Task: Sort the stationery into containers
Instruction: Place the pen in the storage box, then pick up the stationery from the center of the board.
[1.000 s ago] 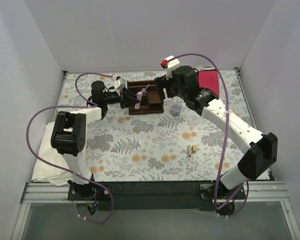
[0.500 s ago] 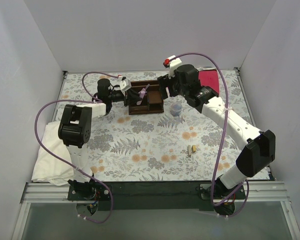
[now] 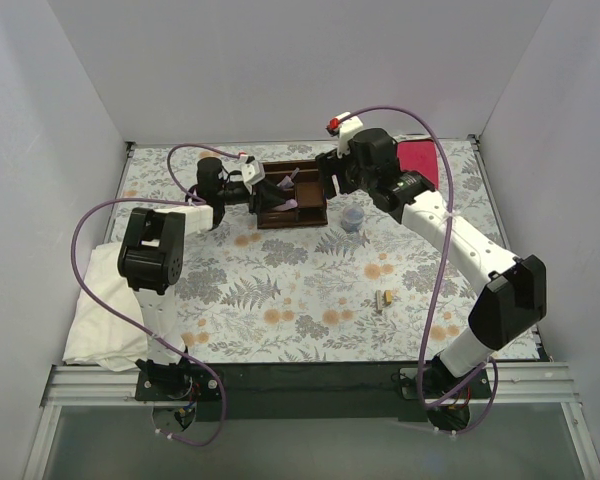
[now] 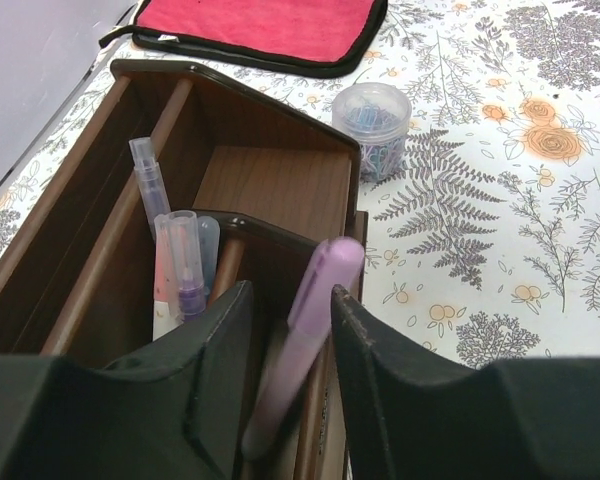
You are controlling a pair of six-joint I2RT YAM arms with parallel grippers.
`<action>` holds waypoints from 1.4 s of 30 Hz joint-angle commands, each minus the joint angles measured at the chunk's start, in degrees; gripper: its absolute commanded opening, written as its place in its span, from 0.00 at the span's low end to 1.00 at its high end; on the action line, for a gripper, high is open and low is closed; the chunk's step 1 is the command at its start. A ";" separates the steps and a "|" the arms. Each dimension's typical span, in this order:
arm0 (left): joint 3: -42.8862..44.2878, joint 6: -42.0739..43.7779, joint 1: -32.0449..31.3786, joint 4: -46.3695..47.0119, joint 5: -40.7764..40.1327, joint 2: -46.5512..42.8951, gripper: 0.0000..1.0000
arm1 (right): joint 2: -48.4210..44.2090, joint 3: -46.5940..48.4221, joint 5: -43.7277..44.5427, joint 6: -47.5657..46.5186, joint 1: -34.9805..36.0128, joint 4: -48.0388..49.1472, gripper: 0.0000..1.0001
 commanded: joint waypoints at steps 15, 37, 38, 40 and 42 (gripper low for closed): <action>-5.85 -15.38 -0.09 -2.61 -15.68 -30.74 0.49 | -9.56 -13.56 -7.52 -1.20 -8.92 -21.75 0.78; -20.19 -21.20 -1.67 -13.78 -35.04 -44.22 0.49 | -12.56 -37.07 -15.89 8.05 -9.54 -20.51 0.36; -20.54 -21.20 -1.67 -13.60 -35.04 -44.48 0.49 | -12.91 -37.33 -16.06 8.13 -9.54 -20.16 0.37; -21.33 -21.20 -1.67 -13.51 -35.04 -45.10 0.49 | -13.00 -37.95 -16.24 8.49 -9.63 -19.81 0.41; -21.77 -21.37 -1.76 -13.60 -34.96 -45.54 0.49 | -12.82 -38.56 -16.33 8.75 -9.63 -19.28 0.45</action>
